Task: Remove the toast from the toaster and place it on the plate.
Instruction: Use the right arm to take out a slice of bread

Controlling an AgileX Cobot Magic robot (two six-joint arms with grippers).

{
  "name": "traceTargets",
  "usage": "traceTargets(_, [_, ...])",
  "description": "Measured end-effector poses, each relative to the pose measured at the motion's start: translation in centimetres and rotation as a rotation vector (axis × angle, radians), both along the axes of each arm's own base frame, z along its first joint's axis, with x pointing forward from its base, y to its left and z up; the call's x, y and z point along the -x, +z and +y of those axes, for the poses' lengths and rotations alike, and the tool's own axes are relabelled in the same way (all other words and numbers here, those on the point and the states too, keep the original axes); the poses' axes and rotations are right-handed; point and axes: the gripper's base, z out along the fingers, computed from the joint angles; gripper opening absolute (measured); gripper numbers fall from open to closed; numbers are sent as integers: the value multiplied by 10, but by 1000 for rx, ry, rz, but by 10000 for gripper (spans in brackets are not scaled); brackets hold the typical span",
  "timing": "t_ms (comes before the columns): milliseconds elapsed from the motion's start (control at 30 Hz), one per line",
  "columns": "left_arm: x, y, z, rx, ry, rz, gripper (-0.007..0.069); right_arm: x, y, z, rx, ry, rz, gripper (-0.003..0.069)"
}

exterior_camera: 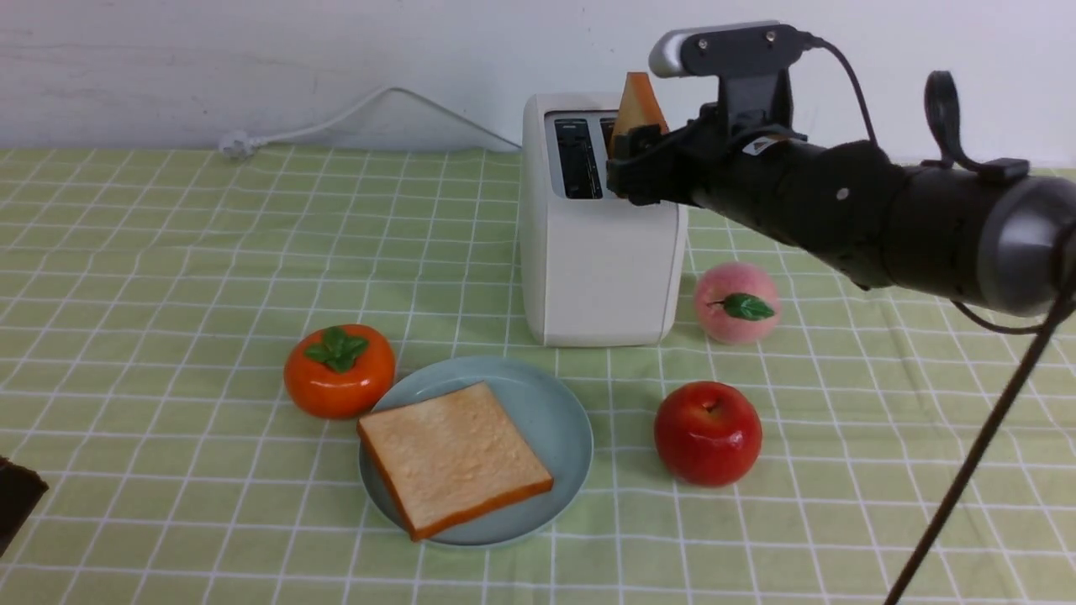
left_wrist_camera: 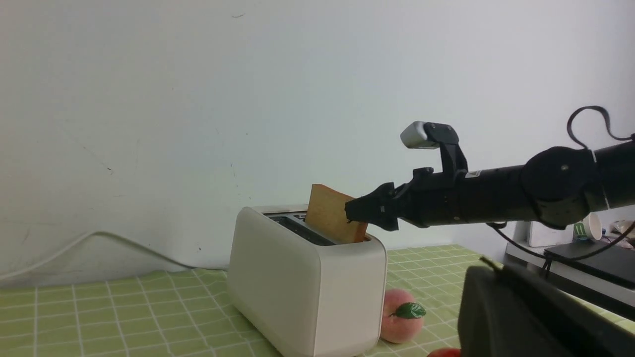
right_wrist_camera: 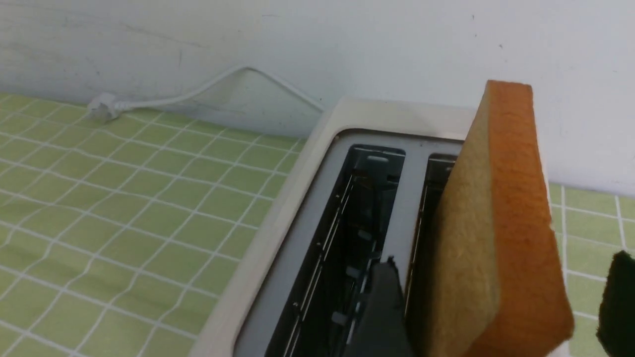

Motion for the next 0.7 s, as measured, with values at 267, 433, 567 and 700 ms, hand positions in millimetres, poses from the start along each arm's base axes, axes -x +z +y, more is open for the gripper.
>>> traceTargets(267, [0,0,0,0,-1,0,-9,-9,-8,0,3,-40,-29,374])
traceTargets(433, [0,0,0,0,-1,0,-8,-10,-8,0,3,-42,-31,228])
traceTargets(567, [0,0,0,0,-3,-1,-8,-9,-8,2,0,-38,-31,148])
traceTargets(700, [0,0,0,0,-4,-1,-8,-8,-8,3,0,-36,-31,122])
